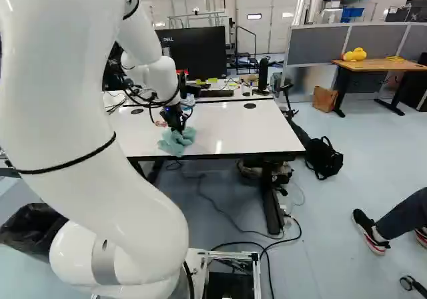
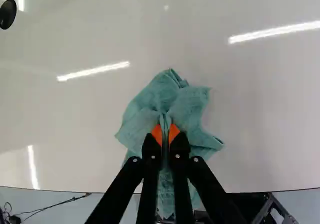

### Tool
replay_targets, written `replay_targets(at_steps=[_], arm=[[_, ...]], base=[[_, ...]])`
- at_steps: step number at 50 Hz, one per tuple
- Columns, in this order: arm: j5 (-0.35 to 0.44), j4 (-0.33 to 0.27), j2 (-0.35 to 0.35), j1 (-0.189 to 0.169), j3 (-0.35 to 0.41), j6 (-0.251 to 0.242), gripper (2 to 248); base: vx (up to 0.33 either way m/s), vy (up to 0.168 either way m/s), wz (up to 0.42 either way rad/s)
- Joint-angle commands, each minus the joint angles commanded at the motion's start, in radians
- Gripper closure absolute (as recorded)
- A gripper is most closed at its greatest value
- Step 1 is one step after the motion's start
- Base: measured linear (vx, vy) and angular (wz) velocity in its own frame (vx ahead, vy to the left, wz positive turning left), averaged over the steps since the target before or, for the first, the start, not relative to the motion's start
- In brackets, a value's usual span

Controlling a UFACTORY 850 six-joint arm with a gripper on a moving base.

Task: Clean the table with the green towel

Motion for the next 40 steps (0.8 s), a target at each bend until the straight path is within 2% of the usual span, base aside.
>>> replay_targets(at_steps=[15,30,40], arm=[[0.0,0.0,0.069,-0.016,0.074,0.0,215],[0.0,0.0,0.092,-0.074,0.097,0.0,215],[0.0,0.0,0.077,-0.115,0.082,0.0,215]], base=[[0.0,0.0,0.0],[0.0,0.0,0.0],[0.0,0.0,0.0]])
